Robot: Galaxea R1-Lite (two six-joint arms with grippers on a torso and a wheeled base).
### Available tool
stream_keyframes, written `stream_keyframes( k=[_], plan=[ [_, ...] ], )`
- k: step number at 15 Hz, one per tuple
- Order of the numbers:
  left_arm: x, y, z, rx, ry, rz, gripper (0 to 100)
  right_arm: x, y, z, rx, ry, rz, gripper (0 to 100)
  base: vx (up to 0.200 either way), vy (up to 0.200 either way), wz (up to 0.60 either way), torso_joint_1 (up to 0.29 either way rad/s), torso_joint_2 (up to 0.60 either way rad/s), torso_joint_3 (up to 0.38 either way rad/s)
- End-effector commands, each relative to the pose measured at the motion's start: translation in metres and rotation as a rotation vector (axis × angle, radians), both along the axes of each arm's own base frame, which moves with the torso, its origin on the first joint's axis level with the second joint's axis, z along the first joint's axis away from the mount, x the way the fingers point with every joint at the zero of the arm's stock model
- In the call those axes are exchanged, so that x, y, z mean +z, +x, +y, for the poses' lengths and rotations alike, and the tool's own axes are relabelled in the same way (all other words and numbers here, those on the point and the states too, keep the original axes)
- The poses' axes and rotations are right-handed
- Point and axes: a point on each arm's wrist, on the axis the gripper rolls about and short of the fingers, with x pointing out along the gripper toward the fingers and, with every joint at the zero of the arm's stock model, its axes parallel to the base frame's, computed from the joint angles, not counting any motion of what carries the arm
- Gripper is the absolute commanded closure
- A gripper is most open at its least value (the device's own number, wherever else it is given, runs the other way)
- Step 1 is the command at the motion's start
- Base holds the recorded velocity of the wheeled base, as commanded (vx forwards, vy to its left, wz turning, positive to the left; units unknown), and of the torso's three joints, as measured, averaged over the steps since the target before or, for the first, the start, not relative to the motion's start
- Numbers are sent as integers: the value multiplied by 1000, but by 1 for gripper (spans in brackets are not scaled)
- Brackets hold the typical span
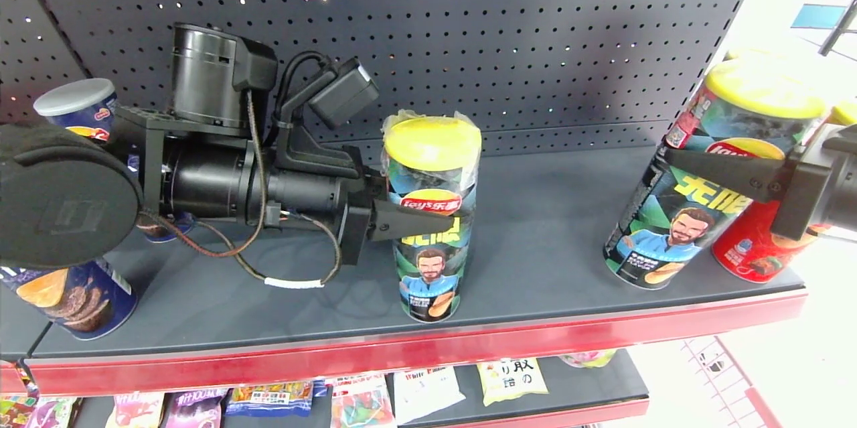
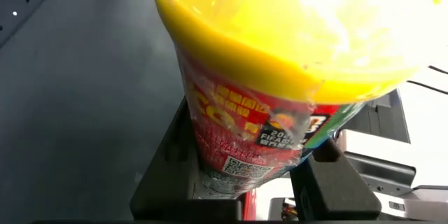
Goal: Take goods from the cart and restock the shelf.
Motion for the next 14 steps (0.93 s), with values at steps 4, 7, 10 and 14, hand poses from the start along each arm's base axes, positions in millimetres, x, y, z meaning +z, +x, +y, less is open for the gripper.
stream_keyframes(
  k=[4,7,10,14],
  plan=[
    [-4,-2,-2,-8,-1,-1,100,0,0,0,1,-1,0,100,0,0,0,0,0,0],
    [-8,-5,-3,-17,4,9,100,0,0,0,1,-1,0,100,0,0,0,0,0,0],
    [-9,-6,-2,-15,8,14,100,-1,1,0,1,-2,3,100,0,0,0,0,0,0],
    [-8,-7,-2,-17,6,12,100,0,1,0,1,-1,1,100,0,0,0,0,0,0]
  ],
)
